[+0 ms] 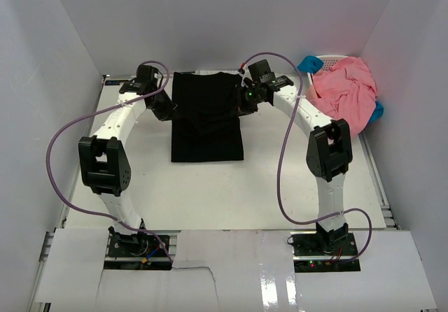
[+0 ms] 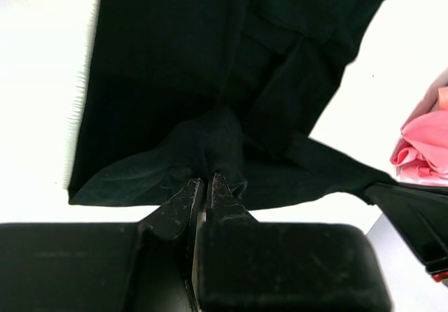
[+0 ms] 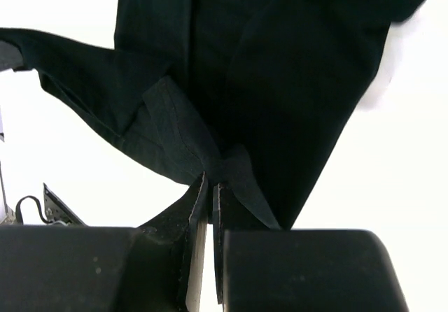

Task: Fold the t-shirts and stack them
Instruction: Fold the folded rectangular tshirt in 1/3 of the way

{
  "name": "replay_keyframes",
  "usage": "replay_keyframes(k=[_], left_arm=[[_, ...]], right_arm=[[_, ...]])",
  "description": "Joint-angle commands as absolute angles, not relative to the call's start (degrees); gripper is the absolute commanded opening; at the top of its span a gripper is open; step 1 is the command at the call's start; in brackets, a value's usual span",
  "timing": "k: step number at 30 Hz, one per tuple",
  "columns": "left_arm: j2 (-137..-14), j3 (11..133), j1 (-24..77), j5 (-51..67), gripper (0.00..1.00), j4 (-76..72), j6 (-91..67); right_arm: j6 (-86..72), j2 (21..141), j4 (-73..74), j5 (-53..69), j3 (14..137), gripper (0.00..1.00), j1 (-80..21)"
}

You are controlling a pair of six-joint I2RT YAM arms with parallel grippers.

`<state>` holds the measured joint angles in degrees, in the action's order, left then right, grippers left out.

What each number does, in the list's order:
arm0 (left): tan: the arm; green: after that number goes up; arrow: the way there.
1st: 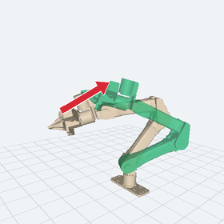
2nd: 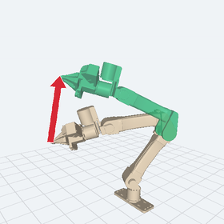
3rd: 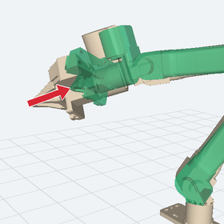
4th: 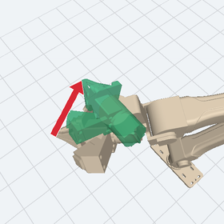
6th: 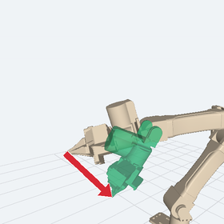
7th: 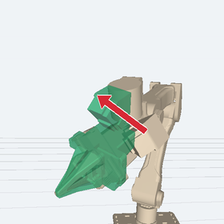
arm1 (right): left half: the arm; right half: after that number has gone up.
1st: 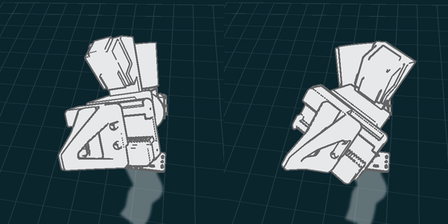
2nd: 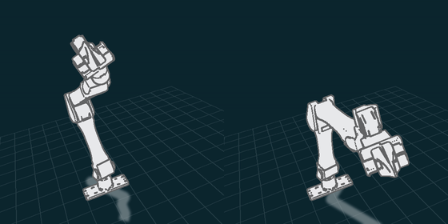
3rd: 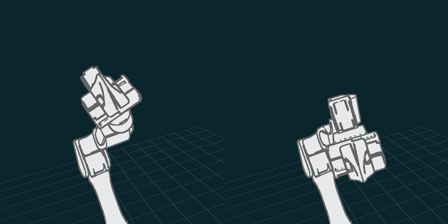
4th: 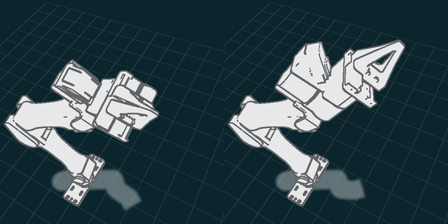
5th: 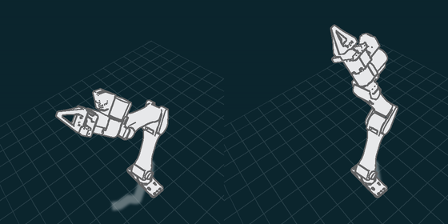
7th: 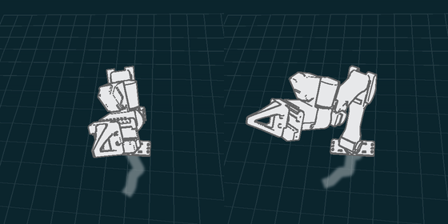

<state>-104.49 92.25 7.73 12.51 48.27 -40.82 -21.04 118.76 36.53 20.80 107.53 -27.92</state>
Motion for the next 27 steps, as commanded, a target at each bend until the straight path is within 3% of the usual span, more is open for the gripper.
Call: replay_keyframes(k=[1, 14, 27], left_arm=[[-103.7, 94.0, 6.2, 11.5, 0.00, 48.5, -41.0], [-109.1, 95.4, 3.0, 14.7, 0.00, 45.1, -42.0], [-115.2, 99.9, 3.0, 17.7, 0.00, 44.0, -40.7]], right_arm=[[-19.8, 120.6, 36.7, 22.7, 112.3, 0.08, -27.1], [-19.4, 127.5, 36.7, 25.1, 117.9, 0.08, -25.4], [-19.7, 124.8, 36.5, 23.7, 115.8, 0.09, -24.6]])
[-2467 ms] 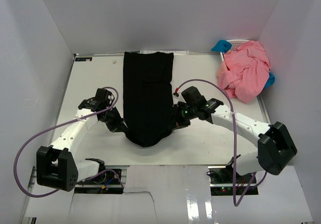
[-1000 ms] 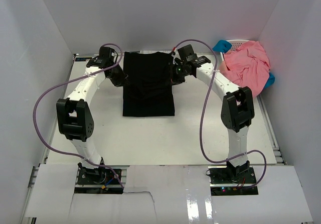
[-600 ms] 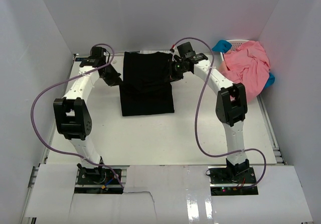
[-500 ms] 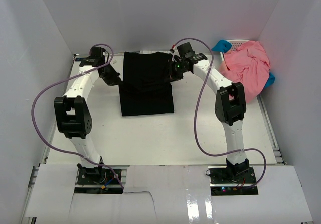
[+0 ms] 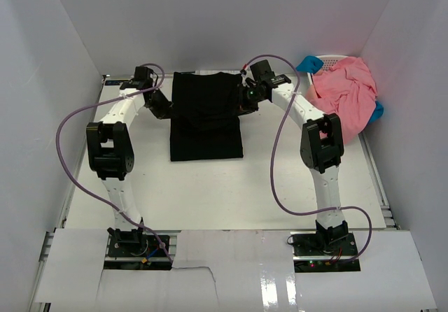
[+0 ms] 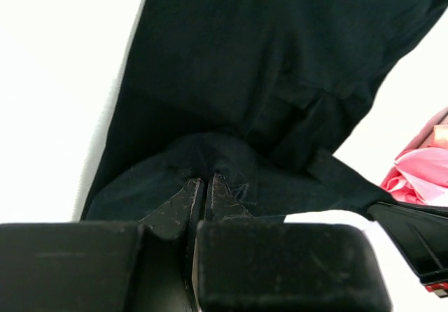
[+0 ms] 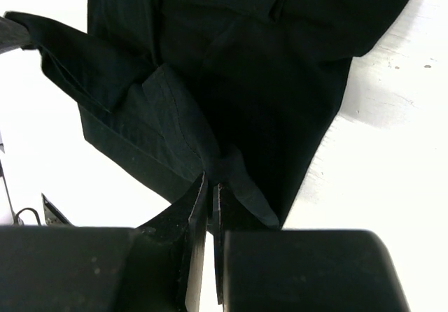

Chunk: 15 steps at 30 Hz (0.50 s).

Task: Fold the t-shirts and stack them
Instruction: Fold the folded rectangular tshirt in 1/3 of the way

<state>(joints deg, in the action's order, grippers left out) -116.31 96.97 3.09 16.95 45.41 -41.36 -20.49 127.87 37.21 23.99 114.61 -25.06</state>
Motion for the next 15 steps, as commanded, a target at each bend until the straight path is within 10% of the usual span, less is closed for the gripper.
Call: replay_keyframes(k=[1, 15], left_arm=[[-115.9, 100.6, 3.0, 17.6, 0.00, 44.1, -40.7], [-124.1, 110.0, 3.0, 18.8, 0.00, 45.0, -40.4]], right_arm=[[-19.8, 125.2, 36.6, 24.1, 116.4, 0.09, -24.5], [-19.8, 131.2, 36.7, 25.7, 123.0, 0.10, -22.1]])
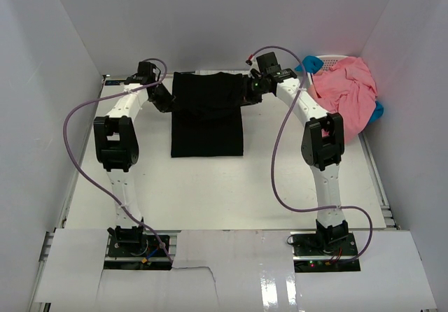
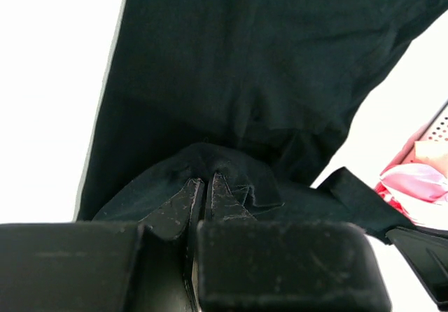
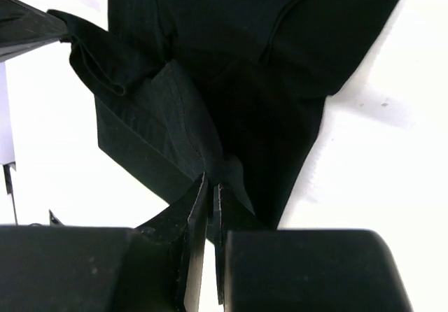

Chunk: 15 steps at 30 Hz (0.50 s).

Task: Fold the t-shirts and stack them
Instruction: Fold the folded rectangular tshirt in 1/3 of the way

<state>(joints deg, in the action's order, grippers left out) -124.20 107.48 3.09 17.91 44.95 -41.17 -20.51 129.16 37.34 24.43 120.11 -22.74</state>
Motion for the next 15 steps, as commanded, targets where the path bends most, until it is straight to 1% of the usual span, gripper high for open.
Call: replay_keyframes(k=[1, 15], left_arm=[[-124.3, 110.0, 3.0, 18.6, 0.00, 45.0, -40.4], [-123.6, 111.4, 2.5, 17.4, 0.00, 46.3, -40.8]], right_arm=[[-19.8, 131.6, 36.7, 26.0, 123.2, 0.10, -22.1], [-19.3, 133.9, 34.8, 29.4, 124.4, 0.09, -21.4]])
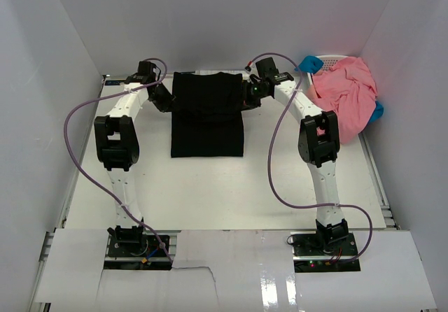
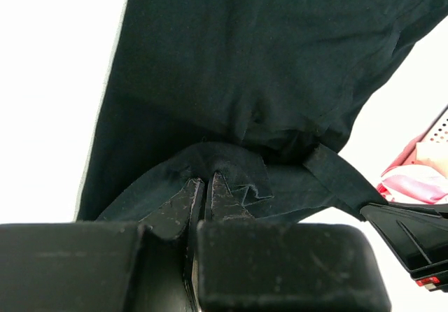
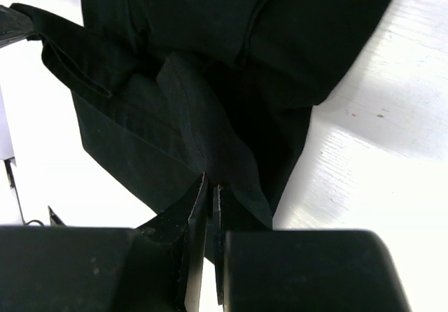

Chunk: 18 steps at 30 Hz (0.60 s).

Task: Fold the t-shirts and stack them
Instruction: Fold the folded rectangular tshirt in 1/3 of the way

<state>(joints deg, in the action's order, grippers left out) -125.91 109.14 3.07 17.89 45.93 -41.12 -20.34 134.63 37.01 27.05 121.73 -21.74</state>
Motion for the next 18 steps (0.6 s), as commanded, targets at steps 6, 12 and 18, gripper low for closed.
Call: replay_keyframes(k=[6, 12, 18], left_arm=[[-121.6, 110.4, 2.5, 18.1, 0.00, 46.8, -40.7], [-118.7, 107.7, 2.3, 16.7, 0.00, 46.9, -40.4], [-115.8, 105.6, 1.6, 15.8, 0.00, 46.9, -40.6]], right_arm=[[-19.8, 131.1, 33.8, 30.1, 121.5, 0.08, -22.0], [-20.0, 129.1, 34.1, 30.0, 120.1, 0.08, -22.7], [-19.7, 128.0, 35.0, 30.2, 119.6, 0.08, -23.2]])
